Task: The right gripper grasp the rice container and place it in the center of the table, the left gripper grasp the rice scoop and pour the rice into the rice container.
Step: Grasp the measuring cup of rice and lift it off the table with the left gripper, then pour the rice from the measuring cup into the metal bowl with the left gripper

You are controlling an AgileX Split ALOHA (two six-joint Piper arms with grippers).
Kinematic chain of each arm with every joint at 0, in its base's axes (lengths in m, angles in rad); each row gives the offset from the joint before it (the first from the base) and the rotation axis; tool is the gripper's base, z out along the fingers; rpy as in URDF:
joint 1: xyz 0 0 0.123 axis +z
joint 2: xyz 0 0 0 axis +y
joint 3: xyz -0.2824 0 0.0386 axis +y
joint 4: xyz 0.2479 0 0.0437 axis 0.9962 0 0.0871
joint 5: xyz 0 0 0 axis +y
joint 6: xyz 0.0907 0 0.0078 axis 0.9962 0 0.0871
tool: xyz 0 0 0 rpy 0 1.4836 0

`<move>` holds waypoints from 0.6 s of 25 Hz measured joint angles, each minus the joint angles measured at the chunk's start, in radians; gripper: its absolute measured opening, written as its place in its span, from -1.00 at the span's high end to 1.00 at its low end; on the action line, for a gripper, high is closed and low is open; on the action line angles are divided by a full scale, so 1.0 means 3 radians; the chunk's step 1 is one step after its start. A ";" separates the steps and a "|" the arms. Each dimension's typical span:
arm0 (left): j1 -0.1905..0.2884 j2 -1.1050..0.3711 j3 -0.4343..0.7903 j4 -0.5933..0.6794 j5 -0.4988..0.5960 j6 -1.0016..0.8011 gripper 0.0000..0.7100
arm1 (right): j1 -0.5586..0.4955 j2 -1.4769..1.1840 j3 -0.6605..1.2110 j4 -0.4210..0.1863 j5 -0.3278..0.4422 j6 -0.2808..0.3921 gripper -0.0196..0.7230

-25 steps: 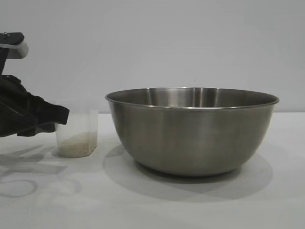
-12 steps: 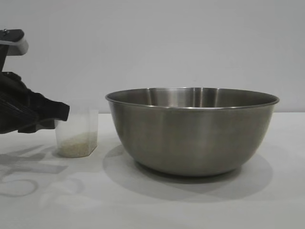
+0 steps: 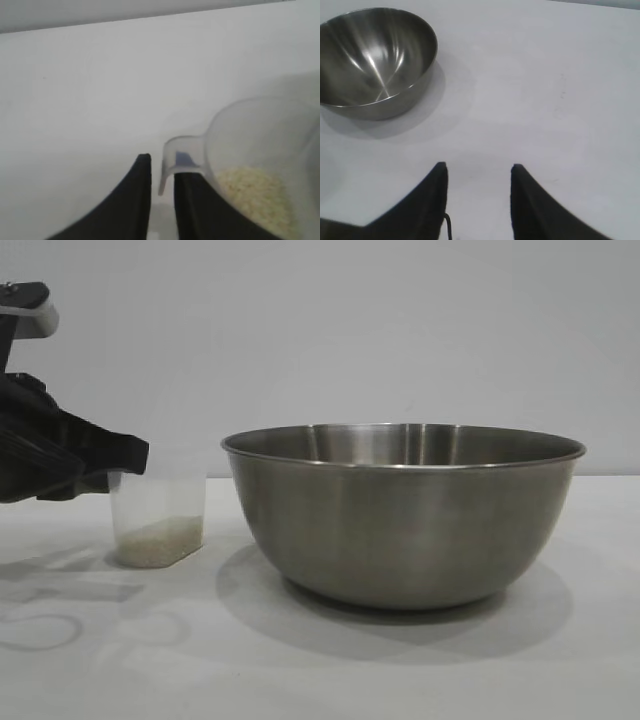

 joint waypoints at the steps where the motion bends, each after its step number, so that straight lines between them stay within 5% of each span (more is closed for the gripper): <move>1: 0.0000 -0.0029 0.0000 0.0003 0.0014 0.0013 1.00 | 0.0000 0.0000 0.0000 0.0000 0.0000 0.0000 0.18; 10: 0.0000 -0.0610 0.0000 0.0120 0.0032 0.0842 1.00 | 0.0000 0.0000 0.0000 0.0000 0.0000 0.0000 0.18; 15: 0.0000 -0.0846 -0.0099 0.0516 0.0032 0.1467 1.00 | 0.0000 0.0000 0.0000 0.0000 0.0000 0.0000 0.18</move>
